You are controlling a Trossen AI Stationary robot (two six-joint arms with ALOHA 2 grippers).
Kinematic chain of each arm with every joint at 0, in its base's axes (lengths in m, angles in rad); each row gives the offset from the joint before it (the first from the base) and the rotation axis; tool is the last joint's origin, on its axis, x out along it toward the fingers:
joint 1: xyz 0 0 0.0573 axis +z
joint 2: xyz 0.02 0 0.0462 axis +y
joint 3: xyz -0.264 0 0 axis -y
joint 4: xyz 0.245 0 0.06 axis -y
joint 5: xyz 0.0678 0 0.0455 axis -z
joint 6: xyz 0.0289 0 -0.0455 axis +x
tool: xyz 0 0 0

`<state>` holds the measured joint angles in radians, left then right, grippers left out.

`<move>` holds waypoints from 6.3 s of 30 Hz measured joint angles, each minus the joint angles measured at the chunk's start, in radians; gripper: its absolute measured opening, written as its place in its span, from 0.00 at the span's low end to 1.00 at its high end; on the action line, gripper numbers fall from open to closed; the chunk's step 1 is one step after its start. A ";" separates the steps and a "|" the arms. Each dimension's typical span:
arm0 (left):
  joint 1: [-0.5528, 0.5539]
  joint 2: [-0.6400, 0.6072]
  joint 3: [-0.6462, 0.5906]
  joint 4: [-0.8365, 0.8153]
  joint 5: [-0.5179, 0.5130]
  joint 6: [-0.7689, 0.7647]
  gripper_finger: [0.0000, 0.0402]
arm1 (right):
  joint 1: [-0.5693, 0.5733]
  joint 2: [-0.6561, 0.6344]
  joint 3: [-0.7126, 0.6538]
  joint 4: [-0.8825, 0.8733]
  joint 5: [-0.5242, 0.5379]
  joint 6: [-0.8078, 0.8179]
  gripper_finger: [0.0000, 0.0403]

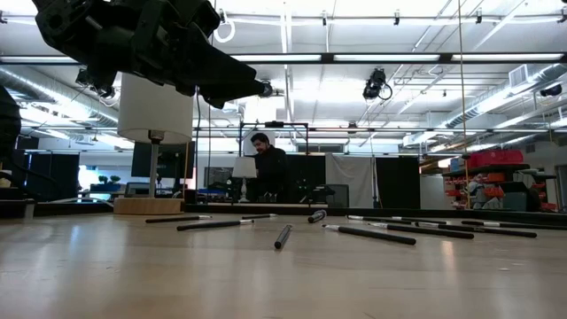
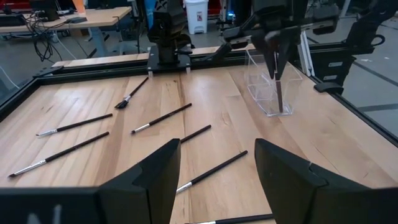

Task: Pick & Place Makeup Supplies
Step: Put the silver makeup brush into the transparent organizer

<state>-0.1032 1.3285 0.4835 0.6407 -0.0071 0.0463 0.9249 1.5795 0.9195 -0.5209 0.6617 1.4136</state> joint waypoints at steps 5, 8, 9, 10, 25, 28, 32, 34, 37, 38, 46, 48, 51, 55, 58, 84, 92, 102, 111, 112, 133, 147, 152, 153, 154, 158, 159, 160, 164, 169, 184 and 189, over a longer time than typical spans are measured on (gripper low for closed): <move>0.000 0.000 0.000 0.000 0.000 0.000 0.52 | -0.005 0.000 0.000 -0.011 -0.001 0.022 0.17; 0.000 0.000 0.000 0.000 0.000 0.000 0.52 | -0.005 -0.002 0.000 -0.015 -0.001 0.027 0.23; 0.000 0.000 0.000 0.000 0.000 0.000 0.52 | -0.005 -0.005 0.000 -0.020 -0.002 0.026 0.25; 0.000 0.000 0.000 0.001 0.000 0.000 0.52 | -0.005 -0.011 0.000 -0.022 -0.001 0.026 0.27; 0.000 0.000 0.000 0.022 0.000 0.000 0.52 | -0.117 -0.082 0.000 -0.046 0.056 -0.094 0.41; 0.000 0.000 0.000 0.022 0.000 0.000 0.52 | -0.161 -0.082 0.000 -0.018 0.057 -0.153 0.40; 0.000 0.000 0.000 0.022 0.000 0.000 0.52 | -0.206 -0.082 0.000 0.036 0.054 -0.278 0.40; 0.000 0.000 0.000 0.021 0.000 0.000 0.52 | -0.225 -0.082 0.000 0.070 0.054 -0.345 0.40; 0.000 0.000 0.000 0.021 0.000 0.000 0.52 | -0.252 -0.082 0.000 0.144 0.054 -0.443 0.40; 0.000 0.000 0.000 0.021 0.000 0.000 0.52 | -0.260 -0.083 0.000 0.174 0.054 -0.478 0.40; 0.000 0.000 0.000 0.021 0.000 0.000 0.52 | -0.336 -0.092 0.000 0.525 0.063 -0.941 0.40; 0.000 0.000 0.000 0.021 0.000 -0.001 0.52 | -0.373 -0.093 0.000 0.601 0.064 -1.028 0.40; 0.000 0.000 0.000 0.021 0.000 -0.008 0.52 | -0.445 -0.094 0.000 0.585 0.063 -1.020 0.40; 0.000 0.000 0.000 0.021 0.000 -0.008 0.52 | -0.573 -0.093 0.000 0.442 0.036 -0.927 0.40; 0.000 0.000 0.000 0.021 0.000 -0.008 0.52 | -0.670 -0.093 0.000 0.382 0.032 -0.850 0.40; 0.026 0.000 0.000 0.006 -0.026 -0.011 0.52 | -1.064 0.360 0.059 0.703 -0.036 -0.717 0.60; 0.025 0.000 0.000 -0.010 -0.026 -0.035 0.52 | -1.101 0.502 0.140 0.696 -0.069 -0.712 0.58; 0.025 0.000 0.000 -0.010 -0.026 -0.035 0.52 | -1.099 0.537 0.174 0.595 -0.079 -0.715 0.35; 0.025 0.000 0.000 -0.014 -0.026 -0.036 0.52 | -1.070 0.539 0.157 0.578 -0.087 -0.760 0.08; 0.025 0.000 0.000 -0.020 -0.026 -0.040 0.52 | -1.065 0.538 0.157 0.576 -0.087 -0.767 0.08; 0.028 0.000 0.000 -0.054 -0.022 0.000 0.52 | -0.795 0.146 -0.062 0.751 0.016 -0.902 0.08; 0.041 0.277 0.000 0.408 -0.028 0.017 0.52 | -0.623 0.097 -0.231 1.527 -0.045 -1.388 0.08; 0.063 0.384 0.000 0.630 -0.011 -0.001 0.52 | -0.591 0.097 -0.231 1.634 -0.133 -1.466 0.08; 0.067 0.400 0.000 0.676 0.006 -0.008 0.52 | -0.586 0.097 -0.231 1.646 -0.154 -1.474 0.08; 0.070 0.415 0.000 0.720 0.024 -0.009 0.52 | -0.585 0.097 -0.231 1.655 -0.177 -1.477 0.08; 0.074 0.441 0.000 0.826 0.060 -0.014 0.52 | -0.583 0.097 -0.231 1.697 -0.230 -1.499 0.08; 0.074 0.441 0.003 0.827 0.061 -0.011 0.52 | -0.583 0.097 -0.231 1.708 -0.242 -1.502 0.08; 0.073 0.441 0.006 0.825 0.065 -0.010 0.52 | -0.583 0.097 -0.231 1.714 -0.258 -1.504 0.08; 0.073 0.441 0.039 0.816 0.089 0.009 0.52 | -0.583 0.097 -0.230 1.746 -0.300 -1.514 0.08; 0.073 0.441 0.088 0.798 0.090 0.043 0.52 | -0.583 0.100 -0.230 1.752 -0.315 -1.527 0.08; 0.047 0.441 0.143 0.741 0.167 0.110 0.52 | -0.583 0.102 -0.230 1.778 -0.368 -1.555 0.08; 0.025 0.441 0.177 0.673 0.168 0.123 0.52 | -0.584 0.102 -0.230 1.832 -0.367 -1.597 0.08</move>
<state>-0.0786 1.7691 0.6609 1.3138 0.1614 0.1696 0.3412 1.6814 0.6899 1.3106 0.2943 -0.1837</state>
